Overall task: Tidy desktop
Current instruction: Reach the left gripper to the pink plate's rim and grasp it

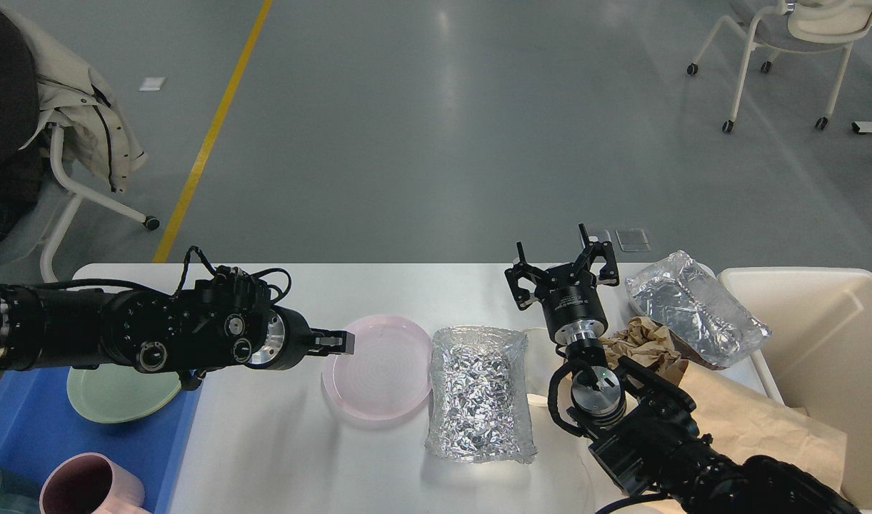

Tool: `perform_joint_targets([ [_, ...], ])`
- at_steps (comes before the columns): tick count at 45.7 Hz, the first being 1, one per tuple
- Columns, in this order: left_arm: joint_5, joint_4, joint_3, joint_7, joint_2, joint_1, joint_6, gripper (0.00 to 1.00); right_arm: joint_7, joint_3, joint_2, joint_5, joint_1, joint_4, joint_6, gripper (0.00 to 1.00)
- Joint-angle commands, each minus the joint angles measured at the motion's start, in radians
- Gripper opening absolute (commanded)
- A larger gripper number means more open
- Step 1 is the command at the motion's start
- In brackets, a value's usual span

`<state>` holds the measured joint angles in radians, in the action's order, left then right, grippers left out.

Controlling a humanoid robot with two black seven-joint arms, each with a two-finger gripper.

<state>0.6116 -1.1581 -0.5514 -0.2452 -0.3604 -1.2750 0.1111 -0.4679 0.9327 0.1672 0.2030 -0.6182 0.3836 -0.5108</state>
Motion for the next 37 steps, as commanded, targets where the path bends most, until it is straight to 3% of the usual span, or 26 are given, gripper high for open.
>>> perform_joint_targets([
  [1,0.005,0.093,0.054,-0.034,0.061,0.077,0.018,0.61,0.000,0.000,0.000,-0.001,0.000,0.000,0.000,1.00],
  [23,0.002,0.218,0.104,-0.074,0.074,0.141,0.041,0.58,0.000,0.000,0.000,-0.001,0.000,0.000,0.000,1.00],
  [37,0.013,0.316,0.110,-0.074,0.143,0.167,0.033,0.54,0.000,0.000,0.000,-0.001,0.000,0.000,0.000,1.00],
])
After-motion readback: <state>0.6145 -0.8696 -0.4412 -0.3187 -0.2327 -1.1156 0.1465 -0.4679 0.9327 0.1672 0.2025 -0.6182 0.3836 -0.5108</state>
